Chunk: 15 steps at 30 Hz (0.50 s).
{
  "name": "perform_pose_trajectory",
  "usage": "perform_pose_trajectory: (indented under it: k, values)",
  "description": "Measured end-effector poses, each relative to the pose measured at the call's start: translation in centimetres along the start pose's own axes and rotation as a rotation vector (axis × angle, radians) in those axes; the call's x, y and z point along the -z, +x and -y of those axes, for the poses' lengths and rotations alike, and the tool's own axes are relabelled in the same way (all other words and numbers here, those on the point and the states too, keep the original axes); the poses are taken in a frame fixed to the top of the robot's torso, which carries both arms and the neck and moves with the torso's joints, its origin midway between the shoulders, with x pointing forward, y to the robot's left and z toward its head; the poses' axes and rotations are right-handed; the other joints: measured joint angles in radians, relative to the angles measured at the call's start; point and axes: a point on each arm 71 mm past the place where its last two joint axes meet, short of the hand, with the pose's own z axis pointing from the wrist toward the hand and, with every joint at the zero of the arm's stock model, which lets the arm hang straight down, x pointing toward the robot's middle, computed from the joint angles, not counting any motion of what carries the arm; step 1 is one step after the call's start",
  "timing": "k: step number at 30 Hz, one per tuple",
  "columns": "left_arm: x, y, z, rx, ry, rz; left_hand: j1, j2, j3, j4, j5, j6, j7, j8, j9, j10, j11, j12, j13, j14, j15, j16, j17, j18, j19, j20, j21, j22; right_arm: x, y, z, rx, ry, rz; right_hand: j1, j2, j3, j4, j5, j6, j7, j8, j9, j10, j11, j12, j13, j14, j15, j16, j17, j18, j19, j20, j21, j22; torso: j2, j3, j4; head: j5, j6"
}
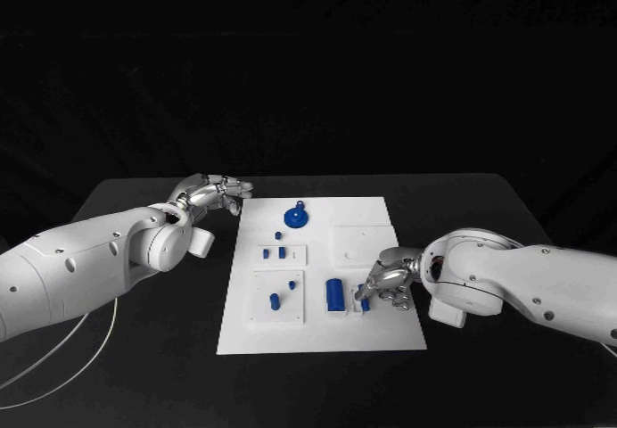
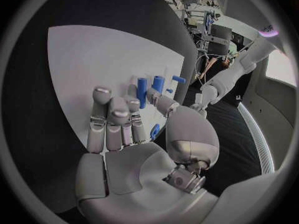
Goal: Assemble the parts on the task board
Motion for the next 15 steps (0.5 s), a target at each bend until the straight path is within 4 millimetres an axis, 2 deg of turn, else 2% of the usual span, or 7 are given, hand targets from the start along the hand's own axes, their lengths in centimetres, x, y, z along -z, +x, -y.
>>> perform_pose_trajectory:
  k: [15]
  values:
    - [-0.02,0.06,-0.01,0.0,-0.002,-0.003,0.0,0.0,0.0,0.0,0.0,0.0,0.0,0.0,0.001,0.0,0.0,0.0,0.0,0.0,0.0,0.0,0.0,0.0,0.0,0.0,0.0,0.001,-0.29,0.14,-0.36,0.007,0.01,-0.01,-0.012,0.001,-0.006,0.006,0.0,0.0,0.0,0.0,0.0,0.0,0.0,0.0,0.0,0.001,0.001,0.0,0.001,0.001,0.0,0.0,0.0,0.0,0.0,-0.0005,0.0001,0.0,-0.001]
